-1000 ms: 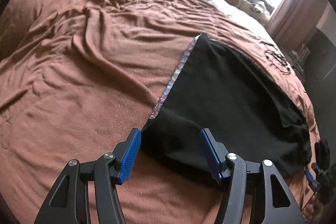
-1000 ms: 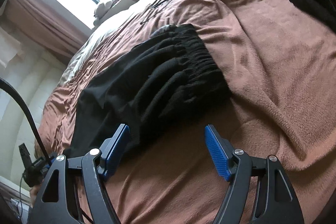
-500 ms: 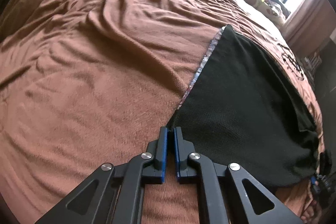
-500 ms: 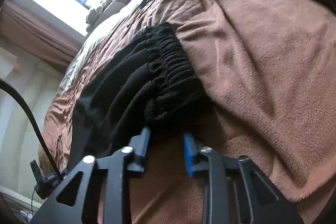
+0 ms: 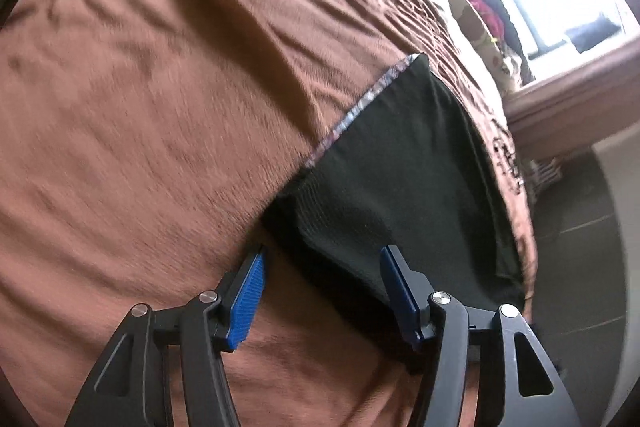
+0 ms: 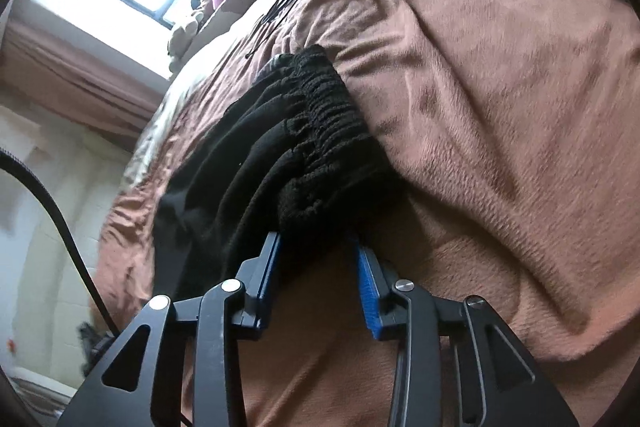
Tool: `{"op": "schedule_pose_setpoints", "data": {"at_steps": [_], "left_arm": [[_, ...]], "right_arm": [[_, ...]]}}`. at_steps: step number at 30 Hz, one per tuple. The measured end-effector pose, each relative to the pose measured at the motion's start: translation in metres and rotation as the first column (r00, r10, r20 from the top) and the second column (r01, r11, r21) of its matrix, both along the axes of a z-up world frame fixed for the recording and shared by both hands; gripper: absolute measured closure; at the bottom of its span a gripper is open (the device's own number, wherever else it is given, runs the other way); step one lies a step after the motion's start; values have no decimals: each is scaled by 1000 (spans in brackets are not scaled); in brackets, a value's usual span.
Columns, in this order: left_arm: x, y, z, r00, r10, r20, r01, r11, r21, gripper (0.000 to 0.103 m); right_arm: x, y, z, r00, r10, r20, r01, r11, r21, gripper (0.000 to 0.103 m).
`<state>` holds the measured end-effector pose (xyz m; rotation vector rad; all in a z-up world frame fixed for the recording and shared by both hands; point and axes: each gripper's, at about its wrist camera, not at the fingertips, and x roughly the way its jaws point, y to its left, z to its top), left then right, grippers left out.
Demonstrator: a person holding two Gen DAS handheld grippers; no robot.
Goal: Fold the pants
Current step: 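Grasp the waistband with the right tool while the left tool grasps the leg edge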
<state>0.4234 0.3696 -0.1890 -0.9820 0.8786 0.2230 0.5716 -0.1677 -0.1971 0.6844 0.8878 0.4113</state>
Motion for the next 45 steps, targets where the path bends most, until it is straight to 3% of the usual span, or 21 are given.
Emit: {"op": "schedule_pose_setpoints", "data": {"at_steps": [3,15,16,19,20,22,25,38,45], "left_arm": [[-5,-4,-4,999,39,14,-38,998,-43,43],[14,3,-7,993,84,85,-88,995,38,53],[15,3,-7,992,85,88,-90,995,50,56],[12,2,-8,993,99,67,-105,990,90,86],[11,4,-10,992,99,73,-105,991,83,91],[8,6,-7,991,102,89,-109,990,84,93],[4,5,5,989,96,113,-108,989,102,93],[-23,-5,63,980,48,191,-76,987,143,94],[-70,-15,77,976,63,210,-91,987,129,94]], "right_arm": [[5,-3,-7,1000,2,-16,-1,999,51,69],[19,8,-17,999,-31,19,29,996,79,69],[20,9,-17,999,-35,19,33,996,82,69],[20,10,-17,999,-43,23,41,996,83,71],[19,10,-17,999,-47,25,45,996,79,73],[17,9,-15,998,-54,28,52,996,78,82],[14,5,-10,998,-49,40,45,994,100,88],[-12,15,28,997,2,75,-3,1000,14,91],[-28,11,42,997,49,57,-47,998,-35,91]]}}
